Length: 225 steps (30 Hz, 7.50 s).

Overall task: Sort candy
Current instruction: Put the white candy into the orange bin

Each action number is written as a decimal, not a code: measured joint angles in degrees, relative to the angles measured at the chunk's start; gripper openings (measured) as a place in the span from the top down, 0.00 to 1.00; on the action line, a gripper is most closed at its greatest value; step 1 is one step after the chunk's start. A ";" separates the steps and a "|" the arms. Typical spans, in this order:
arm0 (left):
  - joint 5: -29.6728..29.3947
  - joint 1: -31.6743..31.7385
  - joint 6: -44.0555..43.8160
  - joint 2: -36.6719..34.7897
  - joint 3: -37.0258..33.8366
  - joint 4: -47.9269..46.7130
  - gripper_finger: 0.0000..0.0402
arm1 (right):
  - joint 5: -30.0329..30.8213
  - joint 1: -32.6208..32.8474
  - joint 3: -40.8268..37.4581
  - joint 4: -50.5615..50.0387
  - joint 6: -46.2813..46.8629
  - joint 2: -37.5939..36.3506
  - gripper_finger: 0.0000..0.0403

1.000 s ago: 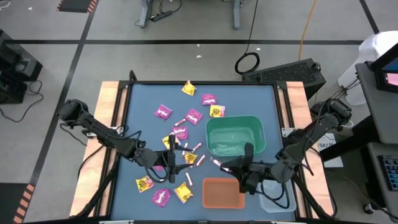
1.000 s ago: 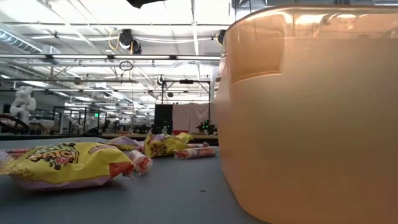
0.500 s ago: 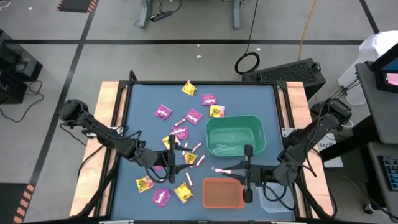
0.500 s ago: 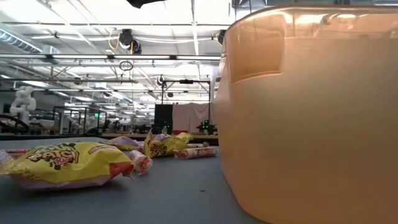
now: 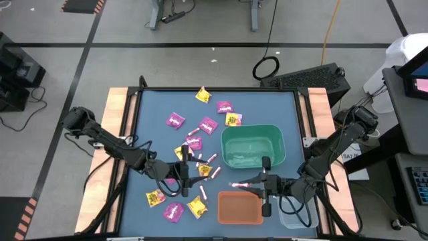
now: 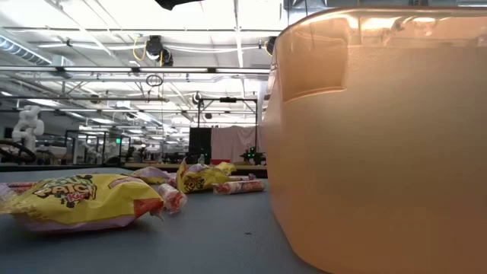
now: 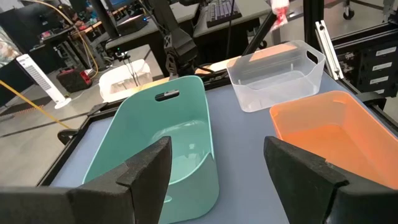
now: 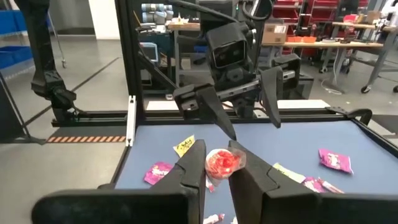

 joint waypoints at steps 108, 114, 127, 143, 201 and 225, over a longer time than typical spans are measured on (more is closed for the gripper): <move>0.02 3.57 -5.97 0.78 -0.02 0.25 0.35 | -17.90 -3.91 -0.02 -54.04 34.23 -20.46 0.89; 0.04 3.87 -6.05 2.48 -0.07 0.46 0.35 | -22.17 -3.37 -0.02 -43.95 29.62 -19.08 0.89; 0.33 3.85 -6.12 2.73 -0.07 0.24 0.35 | -29.00 -3.39 -0.02 -38.78 31.36 -7.49 0.89; 0.31 3.82 -7.60 2.73 -0.04 0.13 0.35 | -34.56 -3.32 -0.02 -34.83 28.00 5.74 0.89; -11.54 -1.55 -43.57 15.19 -1.60 -16.32 0.35 | -18.68 -1.53 9.53 -36.75 13.00 9.79 0.56; -9.80 2.34 -60.06 24.47 -1.57 -16.53 0.35 | -17.38 -1.51 9.53 -35.81 12.82 9.79 0.56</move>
